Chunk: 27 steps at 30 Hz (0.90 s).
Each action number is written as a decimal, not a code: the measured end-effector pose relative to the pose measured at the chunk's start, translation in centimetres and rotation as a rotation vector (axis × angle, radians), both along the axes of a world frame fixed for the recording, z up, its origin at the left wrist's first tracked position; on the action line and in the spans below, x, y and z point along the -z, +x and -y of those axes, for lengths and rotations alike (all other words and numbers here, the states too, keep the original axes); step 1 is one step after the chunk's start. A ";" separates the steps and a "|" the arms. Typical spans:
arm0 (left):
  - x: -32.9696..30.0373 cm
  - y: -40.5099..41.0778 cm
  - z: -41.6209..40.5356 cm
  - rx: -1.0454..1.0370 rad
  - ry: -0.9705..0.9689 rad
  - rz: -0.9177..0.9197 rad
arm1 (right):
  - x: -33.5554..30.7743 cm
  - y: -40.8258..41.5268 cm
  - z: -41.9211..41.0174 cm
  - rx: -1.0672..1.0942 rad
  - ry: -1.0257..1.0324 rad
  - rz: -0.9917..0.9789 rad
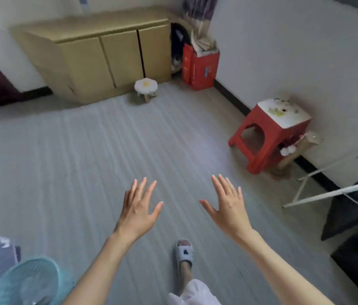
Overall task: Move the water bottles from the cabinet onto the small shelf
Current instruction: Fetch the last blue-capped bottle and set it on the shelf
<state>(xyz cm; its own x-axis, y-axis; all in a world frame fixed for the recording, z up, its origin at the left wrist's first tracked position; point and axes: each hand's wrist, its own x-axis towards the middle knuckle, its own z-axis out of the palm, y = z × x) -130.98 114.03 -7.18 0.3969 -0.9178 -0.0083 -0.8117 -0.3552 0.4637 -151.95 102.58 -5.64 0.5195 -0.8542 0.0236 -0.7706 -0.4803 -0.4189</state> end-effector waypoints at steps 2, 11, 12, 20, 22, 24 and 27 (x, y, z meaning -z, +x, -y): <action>-1.5 3.7 4.0 -0.067 -0.019 0.011 | -1.8 4.4 5.8 -0.074 -0.045 0.032; -14.9 23.1 20.3 -0.276 -0.266 0.194 | -14.5 26.7 26.7 -0.382 -0.263 0.211; -16.3 25.2 21.9 -0.287 -0.306 0.226 | -15.8 29.2 28.5 -0.401 -0.288 0.245; -24.4 42.8 35.6 -0.315 -0.500 0.404 | -25.2 49.2 42.4 -0.496 -0.506 0.428; -26.1 47.4 38.8 -0.314 -0.540 0.458 | -27.1 54.2 45.6 -0.492 -0.559 0.465; -27.2 51.8 41.8 -0.312 -0.574 0.503 | -28.1 58.9 48.6 -0.484 -0.585 0.493; -27.6 57.9 46.3 -0.321 -0.583 0.536 | -28.1 64.7 52.9 -0.501 -0.607 0.495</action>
